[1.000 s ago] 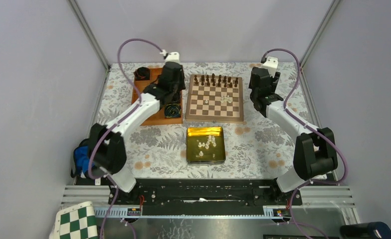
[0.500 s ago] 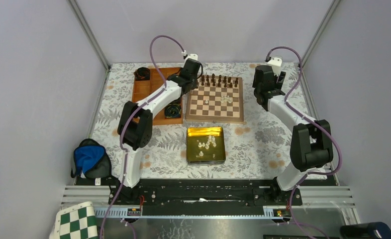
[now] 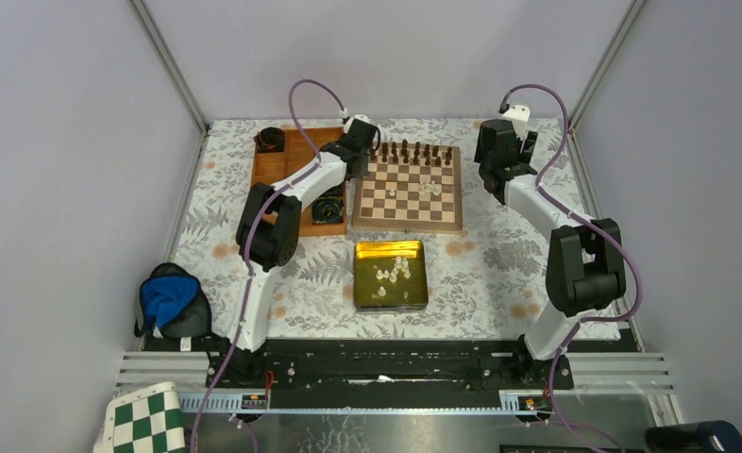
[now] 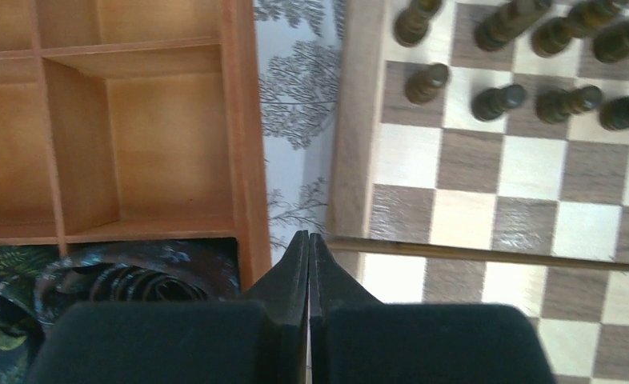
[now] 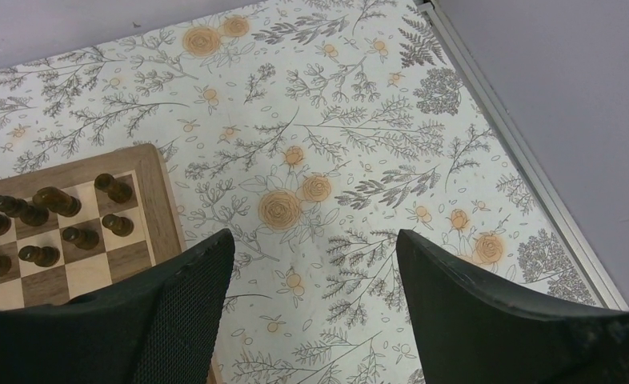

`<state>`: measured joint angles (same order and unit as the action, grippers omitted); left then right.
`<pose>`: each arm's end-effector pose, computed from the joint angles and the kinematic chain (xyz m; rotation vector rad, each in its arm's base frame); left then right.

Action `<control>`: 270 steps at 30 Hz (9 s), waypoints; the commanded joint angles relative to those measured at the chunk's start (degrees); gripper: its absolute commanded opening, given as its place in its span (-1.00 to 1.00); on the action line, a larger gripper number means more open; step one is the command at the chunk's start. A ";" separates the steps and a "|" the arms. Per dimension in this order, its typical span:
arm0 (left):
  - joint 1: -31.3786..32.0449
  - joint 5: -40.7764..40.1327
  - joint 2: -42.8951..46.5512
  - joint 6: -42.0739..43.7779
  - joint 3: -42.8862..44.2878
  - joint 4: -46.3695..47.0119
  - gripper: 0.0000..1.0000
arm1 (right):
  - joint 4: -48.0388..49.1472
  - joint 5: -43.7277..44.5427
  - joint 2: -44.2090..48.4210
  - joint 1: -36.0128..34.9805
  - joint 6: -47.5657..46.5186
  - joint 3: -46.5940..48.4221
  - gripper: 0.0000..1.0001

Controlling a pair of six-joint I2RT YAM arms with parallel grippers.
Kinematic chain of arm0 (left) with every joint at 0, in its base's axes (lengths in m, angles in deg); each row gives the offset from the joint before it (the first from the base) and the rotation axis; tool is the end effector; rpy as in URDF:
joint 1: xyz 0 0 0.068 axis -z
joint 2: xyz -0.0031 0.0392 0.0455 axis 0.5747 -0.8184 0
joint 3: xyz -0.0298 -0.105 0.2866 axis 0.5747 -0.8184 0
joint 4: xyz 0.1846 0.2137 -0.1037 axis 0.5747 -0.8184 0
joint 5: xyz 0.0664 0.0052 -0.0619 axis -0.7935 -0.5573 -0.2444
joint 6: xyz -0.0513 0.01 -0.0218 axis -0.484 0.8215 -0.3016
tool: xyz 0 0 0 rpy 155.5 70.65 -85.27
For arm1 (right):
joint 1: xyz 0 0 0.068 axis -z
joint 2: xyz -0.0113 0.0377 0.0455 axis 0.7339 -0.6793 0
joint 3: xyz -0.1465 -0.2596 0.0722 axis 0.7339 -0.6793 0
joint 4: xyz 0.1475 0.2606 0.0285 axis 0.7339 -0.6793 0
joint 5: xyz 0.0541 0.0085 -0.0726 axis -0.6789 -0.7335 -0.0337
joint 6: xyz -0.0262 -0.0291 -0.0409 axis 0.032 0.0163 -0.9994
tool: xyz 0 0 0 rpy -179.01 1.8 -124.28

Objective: Set up the chess pieces on the board
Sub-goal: Move the distractor to the center of the board, then adjust the chessboard at the center of the board, then pick up the chess piece from the chessboard.

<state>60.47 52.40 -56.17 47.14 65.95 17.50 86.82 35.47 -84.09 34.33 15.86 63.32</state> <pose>0.5225 -0.2334 0.2043 -0.0362 2.3557 0.0317 0.4368 0.0758 0.2930 0.3181 1.8688 -0.3760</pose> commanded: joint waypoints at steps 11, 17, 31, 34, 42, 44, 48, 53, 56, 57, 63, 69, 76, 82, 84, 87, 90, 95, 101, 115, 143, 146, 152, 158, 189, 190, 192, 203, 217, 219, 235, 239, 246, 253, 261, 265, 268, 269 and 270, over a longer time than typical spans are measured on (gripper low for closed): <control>-4.51 1.25 -1.84 -1.83 -1.87 1.02 -1.00 | -0.63 -1.53 -2.28 0.18 0.55 3.80 0.64; -5.18 0.34 -2.24 -1.37 -2.68 0.83 -1.00 | -0.81 -1.84 -2.53 0.14 0.97 3.62 0.66; -7.97 -4.86 0.91 -4.20 -9.97 -2.15 -1.00 | -0.68 -4.07 -2.75 0.16 3.14 2.69 0.68; -9.27 -5.93 1.65 -5.04 -10.79 -2.63 -1.00 | -0.69 -4.82 -2.64 0.14 3.43 2.61 0.69; -11.82 -7.74 2.68 -7.84 -11.79 -3.21 -1.00 | -0.53 -5.60 -1.88 0.14 3.12 2.06 0.71; -12.65 -8.03 2.79 -8.47 -11.90 -3.25 -1.00 | -0.35 -5.64 -1.59 0.15 2.73 1.76 0.71; -14.39 -8.40 3.04 -9.62 -12.08 -3.28 -1.00 | -0.13 -5.61 -1.28 0.21 2.11 1.22 0.72; -16.06 -8.66 3.37 -10.13 -12.34 -3.28 -1.00 | 0.00 -5.86 -1.34 0.15 1.83 1.41 0.72; -17.25 -9.03 3.57 -9.92 -12.64 -3.22 -1.00 | -0.06 -6.23 -1.64 0.14 1.87 1.71 0.72; -17.61 -9.07 3.70 -9.78 -12.73 -3.28 -1.00 | -0.07 -6.27 -1.82 0.14 1.87 1.85 0.72; -19.33 -9.42 4.05 -9.74 -13.33 -3.26 -1.00 | -0.22 -6.79 -2.26 0.14 1.95 2.41 0.72; -20.20 -9.18 2.77 -9.79 -10.87 -3.40 -1.00 | -0.49 -7.33 -2.27 0.15 1.96 2.61 0.73; -21.13 -9.57 1.46 -9.41 -8.13 -4.44 -1.00 | -0.26 -6.98 -2.12 0.17 1.52 1.91 0.74; -21.69 -9.72 1.66 -8.77 -9.28 -4.37 -1.00 | -0.59 -6.97 -2.88 0.14 1.83 2.51 0.74; -21.70 -9.60 1.72 -8.31 -9.67 -4.33 -1.00 | -0.56 -7.00 -3.14 0.16 1.96 2.52 0.74; -21.70 -9.01 2.25 -7.51 -10.24 -4.05 -1.00 | -0.44 -6.94 -3.34 0.16 2.29 2.39 0.74; -21.50 -7.84 3.11 -6.94 -10.95 -4.13 -1.00 | -0.10 -6.77 -3.36 0.16 2.63 1.81 0.75; -19.37 -7.47 5.19 -6.01 -12.84 -4.11 -1.00 | 0.28 -6.92 -3.69 0.14 3.12 1.07 0.76; -13.13 -2.95 4.03 -5.34 -8.02 -4.82 -0.74 | -0.70 -7.00 -4.68 0.36 3.14 1.29 0.80; -9.78 15.16 -2.84 -10.96 3.89 -6.01 -0.55 | -2.92 -13.08 -7.32 2.69 5.86 0.82 -0.17; -7.29 23.26 -4.15 -12.60 -1.09 -3.01 -0.82 | -7.89 -27.25 -20.74 2.69 11.70 11.54 -0.76; -7.04 23.35 -3.63 -12.62 -2.26 -2.67 -0.83 | -8.44 -28.90 -21.96 2.69 11.97 12.49 -0.78; -7.02 22.96 -2.17 -12.57 -5.55 -1.67 -0.85 | -8.36 -31.49 -23.03 2.62 11.98 13.15 -0.78; -7.11 22.33 -0.61 -12.79 -8.29 -0.90 -0.87 | -8.18 -33.24 -23.81 2.17 11.90 13.48 -0.79; -9.97 16.84 8.00 -12.31 -19.21 0.32 -0.95 | -9.67 -36.07 -27.98 -4.12 12.58 18.51 -0.79; -10.05 16.85 8.31 -12.35 -19.49 0.29 -0.95 | -9.60 -36.03 -27.90 -4.38 12.59 18.26 -0.78; -10.09 16.85 8.56 -12.44 -19.95 0.25 -0.96 | -9.28 -35.96 -27.58 -4.72 12.75 17.45 -0.78; -10.03 17.38 10.89 -12.97 -23.65 0.78 -1.00 | -8.17 -35.92 -25.37 -5.54 13.12 14.26 -0.78; -10.01 17.08 13.47 -12.96 -26.86 1.56 -1.00 | -8.38 -34.32 -23.95 -6.51 12.89 13.27 -0.70; -10.01 17.11 13.85 -13.04 -27.38 1.69 -1.00 | -8.83 -33.80 -23.93 -6.53 12.65 13.69 -0.64; -10.43 8.97 14.93 -14.20 -26.35 -1.52 -0.75 | -11.68 -26.28 -20.68 -6.45 6.56 16.58 -0.09; -11.57 5.02 15.59 -15.22 -24.52 -3.05 -0.30 | -12.25 -24.97 -18.44 -6.41 4.83 17.03 -0.04; -14.47 1.85 18.71 -17.11 -24.09 -3.60 0.32 | -13.14 -25.17 -14.09 -6.45 3.38 17.41 0.03; -15.32 2.15 20.85 -17.70 -24.45 -2.94 0.98 | -13.68 -30.61 -11.96 -6.54 3.27 16.99 0.12; -14.79 2.26 21.89 -17.58 -24.54 -2.00 0.98 | -12.72 -40.30 -11.74 -7.18 3.10 15.00 0.21; -13.70 1.85 22.21 -16.85 -24.08 -1.71 0.98 | -12.97 -41.17 -12.81 -8.56 3.07 15.36 0.21; -12.77 1.20 22.50 -16.19 -23.62 -1.71 0.97 | -13.53 -41.63 -13.86 -9.55 3.30 16.21 0.17; -12.59 1.13 22.61 -16.21 -23.66 -1.76 0.97 | -13.74 -41.65 -14.17 -9.96 3.28 16.49 0.15; -12.48 1.12 22.68 -16.08 -23.63 -1.78 0.97 | -13.89 -41.63 -14.46 -10.43 3.28 16.84 0.14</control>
<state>46.94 55.74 -35.69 30.13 40.13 14.92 73.42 -3.91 -98.78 25.87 19.66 78.11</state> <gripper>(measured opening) 0.987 0.586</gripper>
